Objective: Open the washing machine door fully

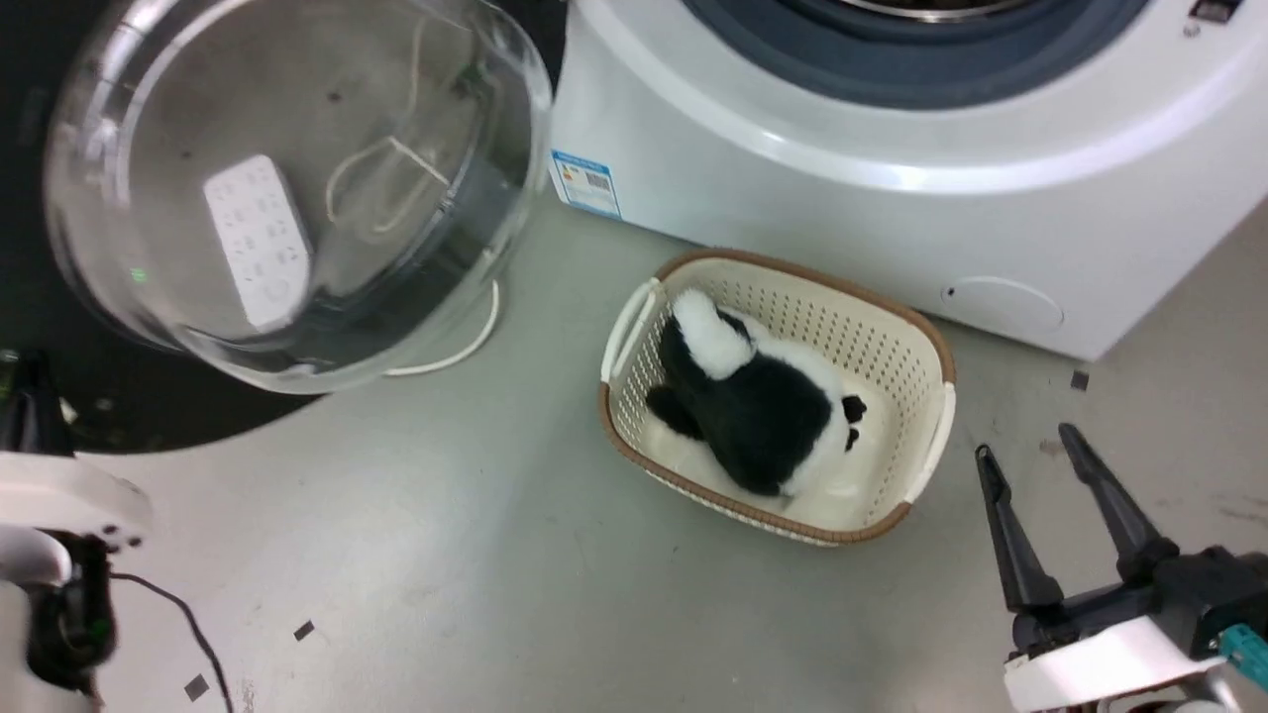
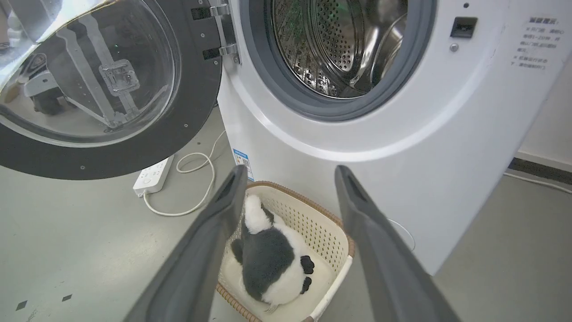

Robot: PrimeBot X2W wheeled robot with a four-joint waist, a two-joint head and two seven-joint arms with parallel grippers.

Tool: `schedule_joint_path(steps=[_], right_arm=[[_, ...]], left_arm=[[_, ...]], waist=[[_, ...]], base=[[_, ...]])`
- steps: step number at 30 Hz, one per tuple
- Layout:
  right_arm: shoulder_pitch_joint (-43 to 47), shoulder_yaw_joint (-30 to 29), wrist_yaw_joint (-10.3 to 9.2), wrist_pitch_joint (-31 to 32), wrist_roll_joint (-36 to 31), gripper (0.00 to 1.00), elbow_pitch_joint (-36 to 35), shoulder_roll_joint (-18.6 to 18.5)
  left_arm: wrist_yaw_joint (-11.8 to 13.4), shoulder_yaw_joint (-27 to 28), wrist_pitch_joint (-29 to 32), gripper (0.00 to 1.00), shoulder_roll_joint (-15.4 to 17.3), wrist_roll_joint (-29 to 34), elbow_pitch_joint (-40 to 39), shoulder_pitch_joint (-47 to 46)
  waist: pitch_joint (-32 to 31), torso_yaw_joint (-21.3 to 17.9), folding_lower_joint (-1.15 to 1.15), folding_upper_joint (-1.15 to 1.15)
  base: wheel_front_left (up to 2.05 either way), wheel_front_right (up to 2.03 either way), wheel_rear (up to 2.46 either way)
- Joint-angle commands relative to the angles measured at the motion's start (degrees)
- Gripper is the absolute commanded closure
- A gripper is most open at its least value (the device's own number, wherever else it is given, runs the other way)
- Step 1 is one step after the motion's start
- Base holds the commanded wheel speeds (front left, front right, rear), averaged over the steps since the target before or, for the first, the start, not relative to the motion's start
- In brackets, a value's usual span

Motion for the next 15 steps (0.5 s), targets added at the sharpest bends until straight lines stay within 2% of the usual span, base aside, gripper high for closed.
schedule_joint_path(steps=[1, 9, 15], right_arm=[[-1.3, -0.2, 0.05, 0.1, 0.1, 0.0, -0.6, -0.6], [-2.0, -0.3, 0.05, 0.7, 0.3, 0.0, -1.6, -1.7], [-2.1, -0.5, 0.05, 0.6, 0.5, 0.0, -1.1, -1.4]], left_arm=[[-0.4, 0.4, -0.5, 1.0, 0.6, -0.4, 1.7, -1.8], [-2.5, 2.0, -2.2, 1.0, 3.6, -1.7, 12.0, -7.9], [-4.0, 1.9, -4.8, 1.0, 4.4, -1.5, 17.6, -10.2]], waist=[[1.3, -0.7, -0.01, 0.0], [3.3, -1.7, -0.01, 0.0], [2.5, -2.1, -0.01, 0.0]], base=[[0.0, 0.0, 0.0], [0.0, 0.0, 0.0], [0.0, 0.0, 0.0]])
